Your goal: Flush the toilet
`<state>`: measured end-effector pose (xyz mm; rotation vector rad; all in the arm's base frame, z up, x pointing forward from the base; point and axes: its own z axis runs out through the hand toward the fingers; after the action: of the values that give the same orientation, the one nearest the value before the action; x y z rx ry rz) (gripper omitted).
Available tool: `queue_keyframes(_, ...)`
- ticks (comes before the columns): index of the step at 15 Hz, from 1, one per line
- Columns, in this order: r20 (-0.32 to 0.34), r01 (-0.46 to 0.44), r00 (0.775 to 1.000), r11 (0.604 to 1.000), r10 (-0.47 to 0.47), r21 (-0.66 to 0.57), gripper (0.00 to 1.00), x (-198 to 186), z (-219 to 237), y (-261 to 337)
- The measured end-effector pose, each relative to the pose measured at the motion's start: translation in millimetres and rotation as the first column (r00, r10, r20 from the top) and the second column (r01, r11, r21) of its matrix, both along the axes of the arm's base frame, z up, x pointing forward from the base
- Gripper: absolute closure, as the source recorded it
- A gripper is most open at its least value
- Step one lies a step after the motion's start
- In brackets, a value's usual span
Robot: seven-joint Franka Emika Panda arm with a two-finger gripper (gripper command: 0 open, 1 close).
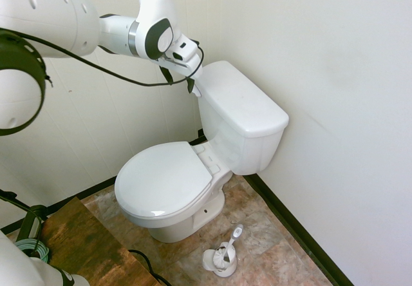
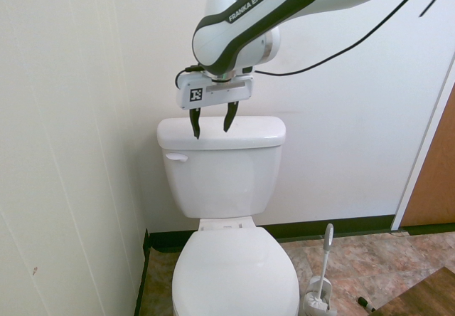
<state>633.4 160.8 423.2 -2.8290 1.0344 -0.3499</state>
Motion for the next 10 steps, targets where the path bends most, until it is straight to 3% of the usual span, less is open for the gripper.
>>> queue_keyframes(2,-0.002,0.004,1.000,1.000,-0.004,-0.009,0.00,30,-10,16)
queue_keyframes(4,0.007,0.003,1.000,1.000,-0.003,-0.013,0.00,36,-9,18)
queue_keyframes(5,0.010,0.000,1.000,1.000,0.000,-0.013,1.00,41,-12,21)
queue_keyframes(10,0.003,-0.021,1.000,1.000,0.021,-0.008,1.00,70,-50,47)
